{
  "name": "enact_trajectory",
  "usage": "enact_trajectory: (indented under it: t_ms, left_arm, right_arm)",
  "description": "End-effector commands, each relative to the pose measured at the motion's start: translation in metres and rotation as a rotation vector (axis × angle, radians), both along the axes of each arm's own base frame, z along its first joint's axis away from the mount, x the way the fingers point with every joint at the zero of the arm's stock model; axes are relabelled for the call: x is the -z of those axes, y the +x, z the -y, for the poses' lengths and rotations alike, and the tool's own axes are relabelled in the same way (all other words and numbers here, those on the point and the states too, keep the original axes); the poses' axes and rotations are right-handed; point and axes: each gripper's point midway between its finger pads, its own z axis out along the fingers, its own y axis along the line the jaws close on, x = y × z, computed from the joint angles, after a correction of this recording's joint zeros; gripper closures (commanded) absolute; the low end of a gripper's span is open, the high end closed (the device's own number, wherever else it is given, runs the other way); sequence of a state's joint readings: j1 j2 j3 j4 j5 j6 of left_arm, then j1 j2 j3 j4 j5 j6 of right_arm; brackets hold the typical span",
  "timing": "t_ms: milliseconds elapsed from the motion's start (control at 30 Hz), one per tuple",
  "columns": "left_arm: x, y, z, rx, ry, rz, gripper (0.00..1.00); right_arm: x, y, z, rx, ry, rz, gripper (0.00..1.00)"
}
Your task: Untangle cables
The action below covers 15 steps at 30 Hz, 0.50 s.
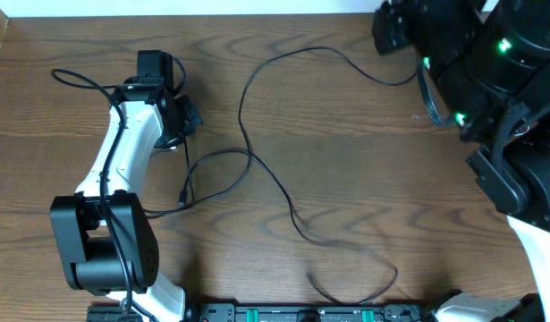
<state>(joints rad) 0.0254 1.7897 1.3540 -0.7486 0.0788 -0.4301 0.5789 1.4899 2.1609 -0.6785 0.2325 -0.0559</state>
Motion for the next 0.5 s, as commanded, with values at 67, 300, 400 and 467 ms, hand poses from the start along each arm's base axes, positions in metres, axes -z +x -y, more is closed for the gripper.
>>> enact_trajectory:
  t_ms: [67,300,400,467]
  left_arm:
    - [0.007,-0.004,-0.004,-0.016,0.009,-0.023,0.93]
    - [0.007,-0.005,-0.004,-0.016,0.009,-0.026,0.93]
    - [0.007,-0.005,-0.004,-0.016,0.009,-0.026,0.93]
    - [0.007,-0.005,-0.004,-0.016,0.009,-0.029,0.93]
  right_arm:
    - [0.072,0.001,-0.024,-0.112,-0.133,-0.238,0.91]
    - [0.191,-0.011,-0.065,-0.328,-0.281,-0.654,0.49]
    - [0.224,-0.009,-0.072,-0.350,-0.316,-0.764,0.28]
    - [0.242,-0.008,-0.078,-0.361,-0.337,-0.818,0.25]
